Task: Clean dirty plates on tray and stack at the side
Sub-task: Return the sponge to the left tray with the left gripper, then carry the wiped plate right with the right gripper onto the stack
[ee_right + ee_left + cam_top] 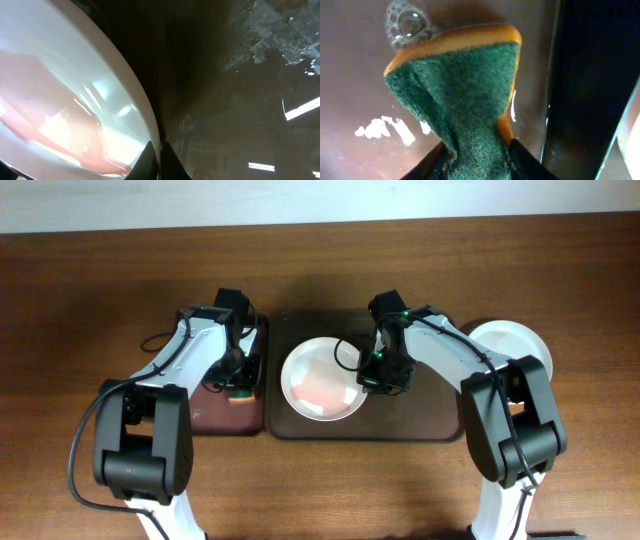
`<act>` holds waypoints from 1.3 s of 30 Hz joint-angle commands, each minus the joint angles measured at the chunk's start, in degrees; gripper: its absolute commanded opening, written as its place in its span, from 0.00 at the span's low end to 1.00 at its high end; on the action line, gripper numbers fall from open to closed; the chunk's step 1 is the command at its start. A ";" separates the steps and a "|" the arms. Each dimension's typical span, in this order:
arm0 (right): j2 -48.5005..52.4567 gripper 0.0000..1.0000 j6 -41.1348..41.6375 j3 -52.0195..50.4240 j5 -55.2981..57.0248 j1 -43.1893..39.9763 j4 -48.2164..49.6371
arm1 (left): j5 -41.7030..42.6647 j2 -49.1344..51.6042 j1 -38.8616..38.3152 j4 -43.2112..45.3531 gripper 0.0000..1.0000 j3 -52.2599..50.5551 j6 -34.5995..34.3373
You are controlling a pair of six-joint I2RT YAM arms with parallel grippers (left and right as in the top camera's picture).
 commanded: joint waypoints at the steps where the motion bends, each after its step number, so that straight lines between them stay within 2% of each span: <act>1: 0.37 0.04 -0.61 -0.68 2.21 0.42 -0.66 | 0.85 1.03 -0.13 -2.03 0.56 0.33 0.02; 6: 0.37 0.04 -0.61 -0.68 2.21 0.42 -0.66 | 0.90 1.03 -0.13 -3.63 0.55 0.15 0.00; 7: 0.37 0.04 -0.63 -0.68 2.21 0.42 -0.66 | 0.90 1.03 -0.13 -3.63 0.53 0.13 0.02; 8: 0.37 0.04 -0.61 -0.68 2.19 0.42 -0.66 | 0.85 1.03 -0.13 -3.65 0.22 0.13 0.02; 9: 0.37 0.04 -0.61 -0.68 2.19 0.42 -0.66 | 0.83 1.03 -0.13 -3.61 0.00 0.13 0.02; 13: 0.37 0.04 -0.61 -0.68 2.21 0.42 -0.66 | -6.16 1.01 -0.07 -1.81 0.00 0.83 0.00; 14: 0.37 0.04 -0.66 -0.66 2.25 0.42 -0.46 | -6.10 1.03 0.00 -1.84 0.12 1.77 0.00; 15: 0.37 0.04 -0.70 -0.61 3.19 0.42 -0.42 | -6.08 1.01 -0.02 -1.84 0.44 2.60 0.00; 17: -0.09 0.04 -2.71 -0.17 6.01 0.42 -0.52 | -5.60 1.03 -0.02 -1.79 0.61 2.89 0.00; 18: -0.70 0.04 -4.31 0.50 7.13 0.42 -0.92 | -4.76 1.03 -0.02 -1.95 0.76 2.89 0.00; 19: -1.86 0.04 -4.55 1.18 9.70 0.42 -1.68 | -4.04 1.03 -0.02 -2.08 0.80 2.89 -0.02; 21: -4.85 0.04 -5.60 2.49 15.72 0.42 -3.91 | -3.56 1.03 -0.09 -2.10 0.82 2.86 0.00; 22: -7.76 0.04 -5.60 2.73 19.85 0.42 -5.07 | -3.45 1.03 -0.07 -2.08 0.87 2.86 0.00; 29: -20.92 0.04 -8.39 2.73 32.50 0.48 -6.64 | -1.31 1.03 -0.15 -1.62 0.94 2.84 0.00; 34: -24.35 0.04 -8.33 2.73 44.09 0.61 -9.73 | -1.33 1.03 -0.87 1.27 0.92 2.82 0.00; 39: -24.39 0.04 -8.35 2.73 59.39 6.54 -10.58 | -1.44 1.29 -0.87 4.39 0.87 2.82 -0.02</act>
